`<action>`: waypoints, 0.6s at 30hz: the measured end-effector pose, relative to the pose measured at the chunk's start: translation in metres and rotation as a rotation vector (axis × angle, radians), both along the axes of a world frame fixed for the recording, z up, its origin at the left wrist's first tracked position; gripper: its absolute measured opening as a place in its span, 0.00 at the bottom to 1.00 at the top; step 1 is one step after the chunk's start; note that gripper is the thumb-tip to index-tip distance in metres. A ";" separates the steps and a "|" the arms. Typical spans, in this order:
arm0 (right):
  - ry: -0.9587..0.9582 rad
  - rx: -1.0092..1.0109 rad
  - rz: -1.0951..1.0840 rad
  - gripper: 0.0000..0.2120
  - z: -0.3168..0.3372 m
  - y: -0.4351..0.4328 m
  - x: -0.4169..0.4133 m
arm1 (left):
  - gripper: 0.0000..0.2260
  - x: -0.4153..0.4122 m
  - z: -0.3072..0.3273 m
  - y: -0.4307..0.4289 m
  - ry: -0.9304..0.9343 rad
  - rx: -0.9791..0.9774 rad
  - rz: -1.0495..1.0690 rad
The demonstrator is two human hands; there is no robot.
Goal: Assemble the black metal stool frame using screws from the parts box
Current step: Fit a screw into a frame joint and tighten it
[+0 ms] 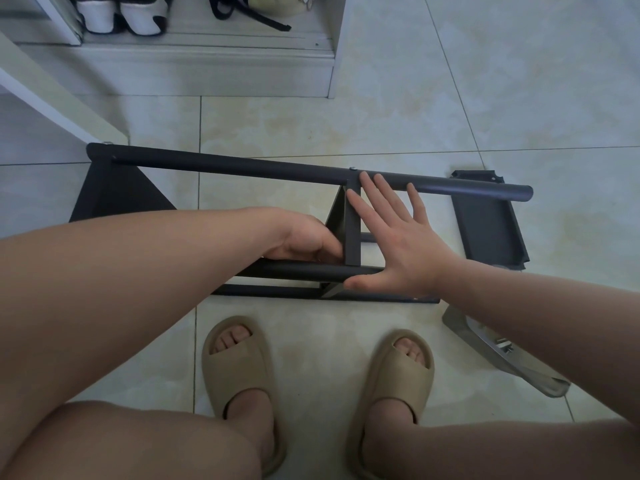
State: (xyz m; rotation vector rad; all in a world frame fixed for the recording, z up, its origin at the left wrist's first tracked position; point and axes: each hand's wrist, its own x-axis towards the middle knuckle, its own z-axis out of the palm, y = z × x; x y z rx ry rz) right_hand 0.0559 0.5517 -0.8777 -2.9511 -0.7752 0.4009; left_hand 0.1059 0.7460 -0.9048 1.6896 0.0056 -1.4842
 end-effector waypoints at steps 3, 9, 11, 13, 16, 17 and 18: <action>-0.008 -0.024 -0.001 0.59 0.002 0.000 0.002 | 0.08 0.000 0.002 -0.001 -0.032 0.008 0.009; -0.033 -0.075 0.000 0.59 0.006 0.000 0.005 | 0.07 0.001 -0.001 -0.001 -0.046 0.001 0.033; -0.041 -0.075 -0.002 0.58 0.006 0.001 0.006 | 0.07 0.002 -0.002 0.000 -0.051 0.005 0.035; -0.038 -0.063 -0.004 0.58 0.005 0.002 0.007 | 0.08 0.003 -0.003 0.001 -0.049 0.011 0.036; -0.027 -0.052 -0.001 0.58 0.005 0.003 0.009 | 0.09 0.004 -0.002 0.002 -0.035 0.011 0.034; -0.024 -0.051 0.002 0.58 0.005 0.004 0.009 | 0.09 0.005 -0.002 0.003 -0.026 0.012 0.032; -0.022 -0.049 0.005 0.58 0.005 0.004 0.010 | 0.09 0.005 -0.002 0.003 -0.018 0.013 0.026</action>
